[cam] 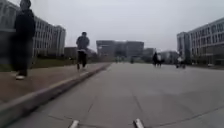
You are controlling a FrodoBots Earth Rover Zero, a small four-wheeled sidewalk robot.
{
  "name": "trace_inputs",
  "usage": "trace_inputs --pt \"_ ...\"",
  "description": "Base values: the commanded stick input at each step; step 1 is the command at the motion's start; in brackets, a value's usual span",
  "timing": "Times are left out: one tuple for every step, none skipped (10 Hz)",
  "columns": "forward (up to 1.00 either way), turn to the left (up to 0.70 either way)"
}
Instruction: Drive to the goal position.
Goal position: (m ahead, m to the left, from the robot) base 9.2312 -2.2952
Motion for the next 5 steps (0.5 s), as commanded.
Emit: trace_inputs --pt "0.70 -0.31" --pt "0.70 -0.10" --pt "0.70 -0.05" --pt "0.70 -0.04" --pt "0.70 -0.04"
